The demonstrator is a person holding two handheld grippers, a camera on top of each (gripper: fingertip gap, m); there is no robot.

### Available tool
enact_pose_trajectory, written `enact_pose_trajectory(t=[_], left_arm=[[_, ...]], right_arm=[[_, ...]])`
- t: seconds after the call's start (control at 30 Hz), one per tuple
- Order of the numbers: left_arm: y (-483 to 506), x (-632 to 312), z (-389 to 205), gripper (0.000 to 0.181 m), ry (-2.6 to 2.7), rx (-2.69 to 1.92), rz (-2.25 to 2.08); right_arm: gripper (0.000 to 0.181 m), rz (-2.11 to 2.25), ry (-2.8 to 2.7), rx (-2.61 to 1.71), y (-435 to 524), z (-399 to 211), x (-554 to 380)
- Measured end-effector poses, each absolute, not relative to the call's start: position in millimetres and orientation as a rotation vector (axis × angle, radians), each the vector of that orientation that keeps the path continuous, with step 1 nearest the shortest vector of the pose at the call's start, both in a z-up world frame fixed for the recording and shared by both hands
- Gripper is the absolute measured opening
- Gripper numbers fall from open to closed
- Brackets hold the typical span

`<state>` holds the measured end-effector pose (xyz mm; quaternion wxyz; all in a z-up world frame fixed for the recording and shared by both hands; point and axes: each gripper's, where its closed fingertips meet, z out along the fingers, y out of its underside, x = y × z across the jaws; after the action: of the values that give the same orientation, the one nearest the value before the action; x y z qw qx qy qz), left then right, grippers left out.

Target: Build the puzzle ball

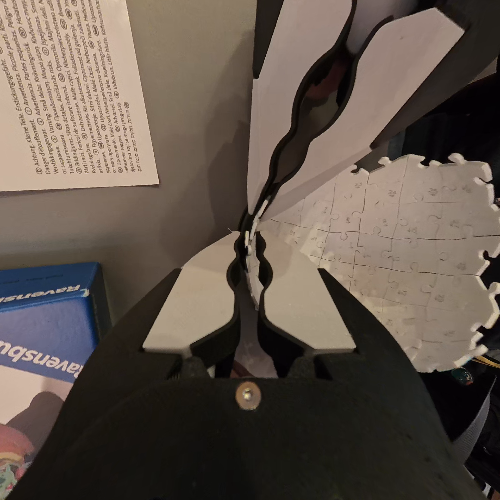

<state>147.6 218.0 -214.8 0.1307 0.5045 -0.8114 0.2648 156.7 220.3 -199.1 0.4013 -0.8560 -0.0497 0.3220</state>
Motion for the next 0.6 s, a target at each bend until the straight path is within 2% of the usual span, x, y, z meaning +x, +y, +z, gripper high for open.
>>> enact_pose_trajectory(t=[0.6], left_arm=[[218.4,148.7,-215.2,0.007,-2.345,1.484,0.795]], right_arm=[[0.000,0.788,-0.075,-2.123,220.3,-198.5,160.9]])
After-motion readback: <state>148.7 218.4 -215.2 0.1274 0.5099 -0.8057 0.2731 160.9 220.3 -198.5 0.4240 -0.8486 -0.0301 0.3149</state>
